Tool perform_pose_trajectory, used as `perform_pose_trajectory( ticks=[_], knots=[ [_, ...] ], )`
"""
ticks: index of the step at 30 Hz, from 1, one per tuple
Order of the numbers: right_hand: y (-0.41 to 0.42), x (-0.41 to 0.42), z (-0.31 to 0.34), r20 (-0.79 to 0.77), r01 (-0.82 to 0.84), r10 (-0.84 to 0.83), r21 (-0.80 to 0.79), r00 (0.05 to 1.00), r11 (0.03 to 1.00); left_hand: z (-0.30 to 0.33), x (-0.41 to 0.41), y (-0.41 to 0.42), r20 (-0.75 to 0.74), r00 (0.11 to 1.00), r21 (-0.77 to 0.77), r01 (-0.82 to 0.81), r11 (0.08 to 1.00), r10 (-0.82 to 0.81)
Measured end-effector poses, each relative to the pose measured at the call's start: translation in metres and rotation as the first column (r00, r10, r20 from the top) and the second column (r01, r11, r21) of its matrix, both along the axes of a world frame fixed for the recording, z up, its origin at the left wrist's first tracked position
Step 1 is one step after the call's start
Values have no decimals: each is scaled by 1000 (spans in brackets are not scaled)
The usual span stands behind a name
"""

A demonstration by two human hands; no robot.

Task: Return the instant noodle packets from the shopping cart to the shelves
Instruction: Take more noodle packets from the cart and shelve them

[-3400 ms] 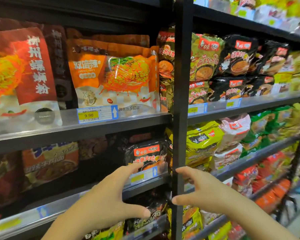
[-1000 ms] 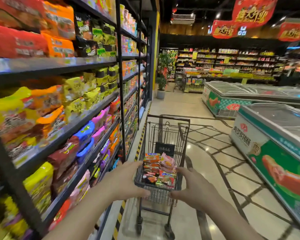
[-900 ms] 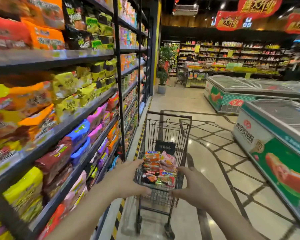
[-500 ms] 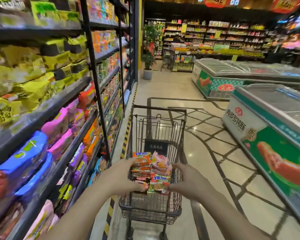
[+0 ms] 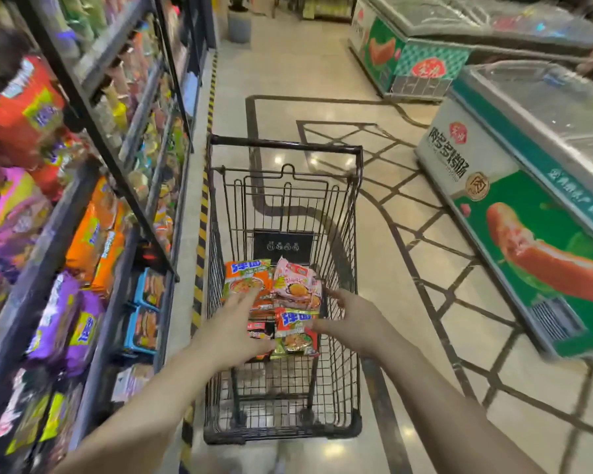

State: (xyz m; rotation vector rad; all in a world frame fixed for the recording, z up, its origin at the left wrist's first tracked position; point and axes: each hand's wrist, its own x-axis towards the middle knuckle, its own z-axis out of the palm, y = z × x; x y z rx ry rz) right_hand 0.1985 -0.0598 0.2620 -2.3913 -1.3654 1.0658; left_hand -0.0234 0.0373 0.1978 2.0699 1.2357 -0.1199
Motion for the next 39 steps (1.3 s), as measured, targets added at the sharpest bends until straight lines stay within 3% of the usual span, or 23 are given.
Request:
perform_pose_trajectory(
  ticks=[9,13,17,23,28,31,39],
  knots=[
    [86,45,-144,-162,67,-110,-252,981,965,-158,46,62,-75,987,-219,-156,963,143],
    [105,56,-216,-157,165,-214,-275,964,947,-216,63,79,-99,964,-320,-267,909,248],
    [113,61,-294,-191,258,-334,-338,923,905,-319,58,93,-211,902,-370,-429,824,375],
    [103,84,-459,-265,374,-489,-384,831,844,-361,54,96,-280,802,-349,-598,722,528],
    [116,79,-470,-244,436,-557,-409,794,801,-432,34,91,-214,775,-345,-630,696,595],
    [112,78,-478,-237,438,-596,-484,767,757,-429,41,88,-268,768,-359,-639,680,581],
    [114,66,-496,-63,455,-549,-487,833,746,-426,45,83,-324,761,-245,-642,727,562]
  ],
)
